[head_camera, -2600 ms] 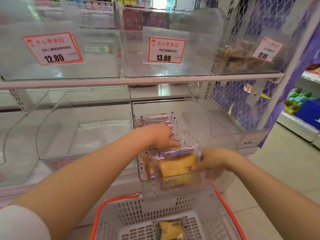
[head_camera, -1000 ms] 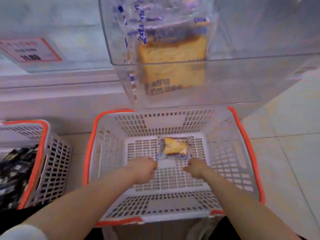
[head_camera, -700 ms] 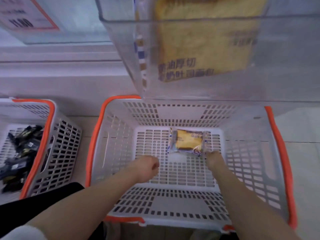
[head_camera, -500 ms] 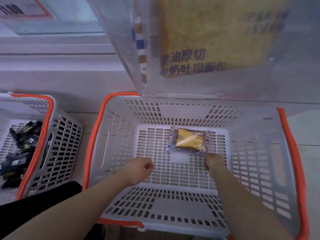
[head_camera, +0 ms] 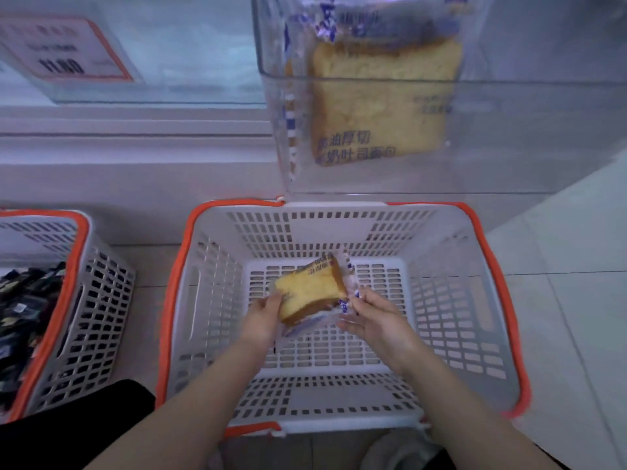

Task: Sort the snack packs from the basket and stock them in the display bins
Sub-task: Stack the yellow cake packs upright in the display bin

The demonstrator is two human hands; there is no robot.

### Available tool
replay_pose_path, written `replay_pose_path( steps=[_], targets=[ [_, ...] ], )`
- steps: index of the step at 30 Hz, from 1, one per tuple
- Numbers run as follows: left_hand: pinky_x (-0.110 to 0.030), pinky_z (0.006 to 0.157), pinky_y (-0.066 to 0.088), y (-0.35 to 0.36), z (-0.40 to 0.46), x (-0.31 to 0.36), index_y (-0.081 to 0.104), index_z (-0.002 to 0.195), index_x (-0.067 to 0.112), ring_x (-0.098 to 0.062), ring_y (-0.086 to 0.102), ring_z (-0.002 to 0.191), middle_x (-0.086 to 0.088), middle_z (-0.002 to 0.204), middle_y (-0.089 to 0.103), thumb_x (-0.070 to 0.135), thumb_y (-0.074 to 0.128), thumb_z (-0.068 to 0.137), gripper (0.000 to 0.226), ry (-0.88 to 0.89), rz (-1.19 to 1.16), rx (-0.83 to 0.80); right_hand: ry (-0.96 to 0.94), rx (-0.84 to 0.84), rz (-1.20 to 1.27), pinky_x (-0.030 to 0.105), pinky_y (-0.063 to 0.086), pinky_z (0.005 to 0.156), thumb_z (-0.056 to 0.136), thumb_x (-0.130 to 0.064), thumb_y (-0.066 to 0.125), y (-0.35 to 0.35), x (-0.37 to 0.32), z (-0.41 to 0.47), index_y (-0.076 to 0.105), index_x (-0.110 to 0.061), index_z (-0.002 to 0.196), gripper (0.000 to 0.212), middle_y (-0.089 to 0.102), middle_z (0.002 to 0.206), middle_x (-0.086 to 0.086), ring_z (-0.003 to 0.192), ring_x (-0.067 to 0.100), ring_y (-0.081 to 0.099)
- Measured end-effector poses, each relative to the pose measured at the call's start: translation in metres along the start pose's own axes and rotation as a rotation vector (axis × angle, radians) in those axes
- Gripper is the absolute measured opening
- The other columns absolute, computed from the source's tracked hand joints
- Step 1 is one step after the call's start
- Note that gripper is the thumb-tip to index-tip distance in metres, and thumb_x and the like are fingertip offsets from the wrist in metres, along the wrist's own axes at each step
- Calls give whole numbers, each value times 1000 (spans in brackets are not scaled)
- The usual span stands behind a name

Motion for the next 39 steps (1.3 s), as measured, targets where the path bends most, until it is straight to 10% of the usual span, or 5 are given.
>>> replay_pose_path(
  steps=[6,23,30,35,39],
  targets=[
    [-31,58,56,12,-42,10,63,104,7,-25,71,81,-12,97,72,27,55,90,25,57,-518,-367,-53,-44,-191,31,52,79,80,-17,57,-10,-20,-56,63,-18,71,11,57,77,5,74,16,57],
    [-15,52,44,-37,-171,118,54,82,23,2,52,57,15,62,58,15,50,93,14,950,-356,-204,-611,272,-279,19,48,59,96,-10,47,35,-113,-133,60,-15,81,20,66,73,-4,65,6,60],
    [-33,61,46,-41,-170,119,57,82,12,-22,55,70,-11,77,59,32,50,93,24,705,-505,-209,-557,195,-218,34,55,72,92,-18,53,65,-104,-147,62,-13,97,11,69,93,6,80,16,67],
    [-29,66,56,-25,-179,107,62,104,16,-16,66,70,-6,84,69,57,48,72,54,482,-723,-581,-434,194,220,21,50,41,89,-13,55,63,-90,-142,61,-7,100,14,73,76,5,55,10,66],
    [-30,70,55,-16,-189,98,65,100,20,-17,70,87,0,93,74,17,64,80,20,606,-535,-451,-288,54,137,36,54,82,80,-3,61,74,-59,-129,57,-4,117,37,68,112,13,96,24,67]
  ],
)
Point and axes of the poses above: each hand's wrist, its own z-axis towards the middle knuckle, its own y-axis out of the palm, x = y × z, the point moved 7 cm from there along z, towards the middle knuckle
